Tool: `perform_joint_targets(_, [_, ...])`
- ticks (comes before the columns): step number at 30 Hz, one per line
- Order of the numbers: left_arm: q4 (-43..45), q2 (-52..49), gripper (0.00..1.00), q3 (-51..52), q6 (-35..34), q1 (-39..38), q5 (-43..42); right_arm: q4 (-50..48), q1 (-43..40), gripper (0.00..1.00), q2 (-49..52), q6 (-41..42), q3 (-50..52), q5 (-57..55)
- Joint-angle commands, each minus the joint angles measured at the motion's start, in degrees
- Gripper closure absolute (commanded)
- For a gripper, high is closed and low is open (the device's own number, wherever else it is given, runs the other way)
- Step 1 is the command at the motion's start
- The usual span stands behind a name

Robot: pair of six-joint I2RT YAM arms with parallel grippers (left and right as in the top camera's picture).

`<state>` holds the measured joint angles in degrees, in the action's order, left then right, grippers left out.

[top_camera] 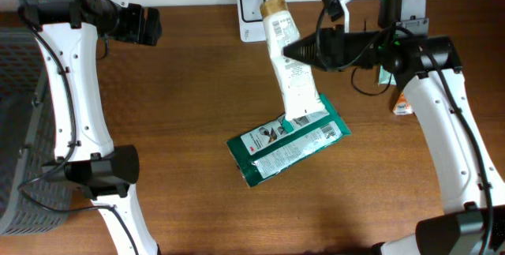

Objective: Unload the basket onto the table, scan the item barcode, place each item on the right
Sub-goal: 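Raise the tube with the right gripper and hold it under the scanner, then carry the tube right and set it beside the jar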

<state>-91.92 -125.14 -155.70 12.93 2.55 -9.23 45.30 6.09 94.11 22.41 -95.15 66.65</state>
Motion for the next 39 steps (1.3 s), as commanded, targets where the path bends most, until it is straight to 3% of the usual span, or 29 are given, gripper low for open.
perform_joint_targets(1, [0.04, 0.33, 0.01, -0.57, 0.85, 0.24, -0.42, 1.73, 2.78, 0.96, -1.66, -2.25, -0.83, -13.38])
perform_joint_targets(5, [0.04, 0.33, 0.01, -0.57, 0.85, 0.24, -0.44, 4.79, 7.15, 0.96, -0.94, -3.5, -6.05, -29.44])
perform_joint_targets(8, [0.04, 0.33, 0.01, -0.57, 0.85, 0.24, -0.44, 15.61, 10.54, 0.96, 7.54, -9.7, -25.22, -45.07])
perform_joint_targets(10, [0.02, 0.33, 0.01, -0.57, 0.85, 0.24, -0.44, 16.24, 12.55, 0.96, 12.48, -13.49, -32.39, -54.21])
perform_joint_targets(17, [0.04, 0.33, 0.01, -0.57, 0.85, 0.24, -0.42, -0.7, 19.08, 0.96, 29.68, -32.06, -35.01, -86.12])
perform_joint_targets(25, [0.04, 0.33, 0.01, -0.57, 0.85, 0.24, -0.44, -25.2, 19.69, 0.96, 45.18, -48.15, -34.97, -88.83])
perform_joint_targets(30, [0.04, 0.33, 0.01, -0.57, 0.85, 0.24, -0.42, -37.48, 19.74, 0.96, 52.98, -63.25, -34.88, -97.77])
perform_joint_targets(39, [0.04, 0.33, 0.01, -0.57, 0.85, 0.24, -0.42, -39.08, 19.69, 0.96, 54.29, -64.19, -34.88, -100.39])
